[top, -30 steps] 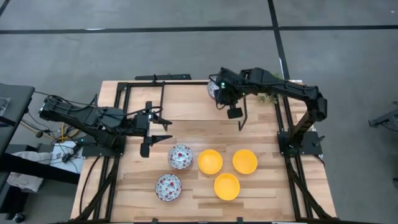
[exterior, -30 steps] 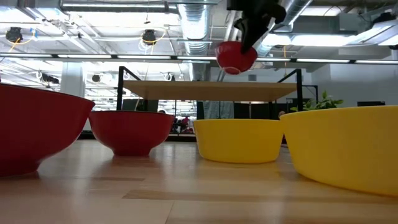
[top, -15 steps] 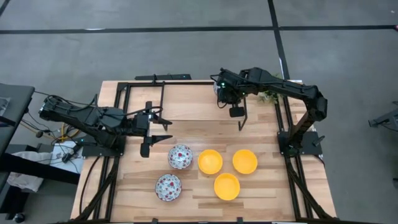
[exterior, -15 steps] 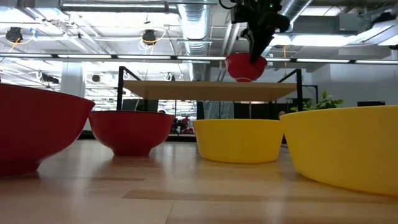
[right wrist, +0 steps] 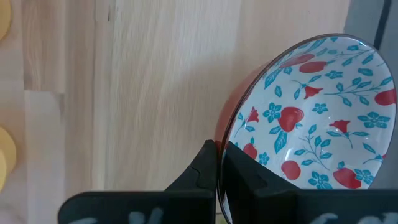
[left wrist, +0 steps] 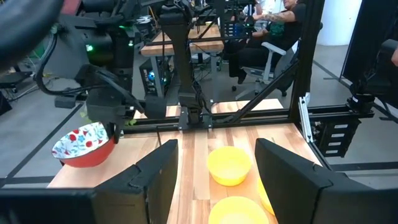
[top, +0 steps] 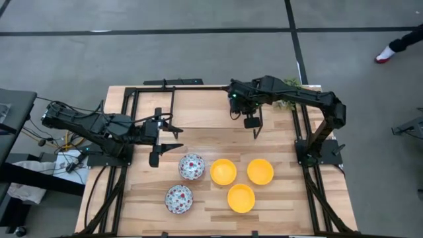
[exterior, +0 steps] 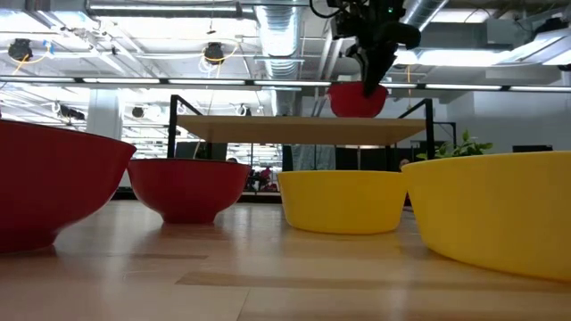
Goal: Pick & Place Mini bowls
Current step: Put the top left red patterned bowl on the shelf, then stack the bottom red patterned bowl on top of the red patterned bowl on the shelf
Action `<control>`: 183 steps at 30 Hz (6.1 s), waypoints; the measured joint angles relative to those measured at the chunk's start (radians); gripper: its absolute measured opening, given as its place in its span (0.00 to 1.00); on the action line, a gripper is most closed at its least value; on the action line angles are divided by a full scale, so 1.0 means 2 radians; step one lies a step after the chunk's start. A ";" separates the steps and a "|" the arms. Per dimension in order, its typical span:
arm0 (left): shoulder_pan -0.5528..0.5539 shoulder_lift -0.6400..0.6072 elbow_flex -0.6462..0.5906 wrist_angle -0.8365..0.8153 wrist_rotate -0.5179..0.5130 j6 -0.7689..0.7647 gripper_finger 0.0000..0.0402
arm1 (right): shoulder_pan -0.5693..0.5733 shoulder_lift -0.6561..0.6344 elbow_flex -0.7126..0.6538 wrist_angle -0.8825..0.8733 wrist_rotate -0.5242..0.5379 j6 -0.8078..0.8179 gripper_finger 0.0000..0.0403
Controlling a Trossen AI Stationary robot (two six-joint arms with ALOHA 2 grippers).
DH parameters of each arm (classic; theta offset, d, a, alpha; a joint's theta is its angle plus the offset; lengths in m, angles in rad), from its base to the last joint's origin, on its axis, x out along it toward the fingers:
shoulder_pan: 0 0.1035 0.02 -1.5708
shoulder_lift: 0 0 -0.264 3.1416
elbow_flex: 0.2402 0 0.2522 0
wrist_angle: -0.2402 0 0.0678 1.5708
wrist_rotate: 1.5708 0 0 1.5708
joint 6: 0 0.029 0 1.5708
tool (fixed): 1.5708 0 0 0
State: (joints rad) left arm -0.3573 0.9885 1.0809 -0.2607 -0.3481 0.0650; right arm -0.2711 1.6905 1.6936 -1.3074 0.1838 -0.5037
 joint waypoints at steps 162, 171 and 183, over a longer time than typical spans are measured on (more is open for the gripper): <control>-0.241 0.300 0.000 -0.247 0.094 -0.085 0.53 | 0.306 -0.204 0.098 0.015 -0.053 0.318 0.37; -0.240 0.305 0.000 -0.236 0.090 -0.020 0.53 | 0.306 -0.204 0.098 0.015 -0.052 0.319 0.35; -0.243 0.305 -0.023 -0.174 0.093 0.004 0.53 | 0.306 -0.204 0.098 0.015 -0.052 0.319 0.34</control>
State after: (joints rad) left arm -0.8433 1.5986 1.0348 -0.6087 -0.1631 0.0730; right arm 0.3405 1.2831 1.8893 -1.2778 0.0803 0.1333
